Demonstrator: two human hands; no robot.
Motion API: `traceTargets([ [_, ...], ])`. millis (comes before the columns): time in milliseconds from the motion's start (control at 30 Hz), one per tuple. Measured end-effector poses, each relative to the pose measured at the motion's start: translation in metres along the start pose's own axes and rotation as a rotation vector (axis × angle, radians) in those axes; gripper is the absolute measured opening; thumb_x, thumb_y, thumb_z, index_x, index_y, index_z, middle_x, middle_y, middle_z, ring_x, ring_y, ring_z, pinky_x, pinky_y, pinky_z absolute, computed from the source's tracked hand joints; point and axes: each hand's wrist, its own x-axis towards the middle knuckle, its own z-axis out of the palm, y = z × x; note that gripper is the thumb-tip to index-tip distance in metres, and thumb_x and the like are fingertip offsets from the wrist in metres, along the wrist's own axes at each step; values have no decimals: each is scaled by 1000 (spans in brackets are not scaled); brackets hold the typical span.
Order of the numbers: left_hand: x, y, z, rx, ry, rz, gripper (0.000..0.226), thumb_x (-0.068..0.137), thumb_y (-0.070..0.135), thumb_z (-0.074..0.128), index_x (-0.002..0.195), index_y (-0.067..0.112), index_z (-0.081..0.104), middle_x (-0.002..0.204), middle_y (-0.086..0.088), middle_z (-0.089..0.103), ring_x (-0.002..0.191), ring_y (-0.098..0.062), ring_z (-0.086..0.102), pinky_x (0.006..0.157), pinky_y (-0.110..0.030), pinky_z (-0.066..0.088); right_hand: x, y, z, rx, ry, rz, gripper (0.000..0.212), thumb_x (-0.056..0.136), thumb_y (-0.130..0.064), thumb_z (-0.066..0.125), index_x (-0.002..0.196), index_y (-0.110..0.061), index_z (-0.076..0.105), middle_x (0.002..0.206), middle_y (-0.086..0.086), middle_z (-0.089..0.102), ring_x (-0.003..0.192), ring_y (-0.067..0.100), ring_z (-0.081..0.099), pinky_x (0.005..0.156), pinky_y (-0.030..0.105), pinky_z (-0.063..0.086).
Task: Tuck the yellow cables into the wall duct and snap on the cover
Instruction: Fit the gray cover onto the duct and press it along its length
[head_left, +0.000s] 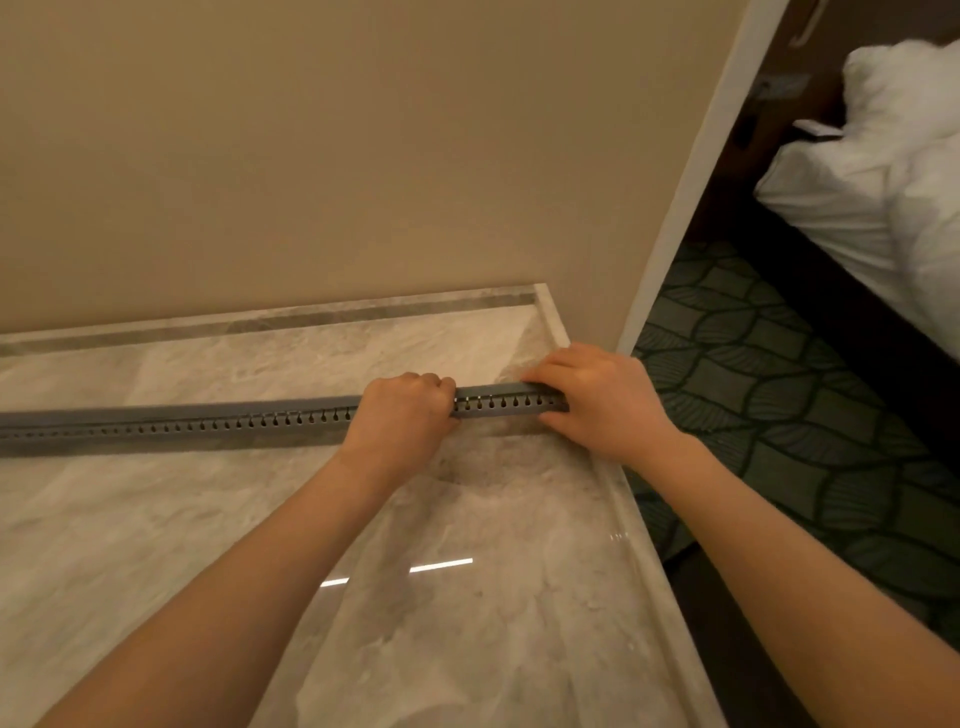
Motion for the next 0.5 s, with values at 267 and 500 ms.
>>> traceTargets([
  [267,1,-1,1,-7,7,11,26,94,38,46,104,15,54,97,-1,63,88,-21,59,63,-30,39,-10,15,-16,-26,20,41,32,60,-23,85,89,-14,73,74,5,71,68,26,66,52,33,51],
  [500,1,-2,0,-52,-3,3,26,94,39,44,103,16,54,95,0,65,87,-20,60,61,-29,35,-4,18,-17,-5,-39,49,31,68,-31,80,94,-17,73,81,2,72,76,24,66,61,31,46],
])
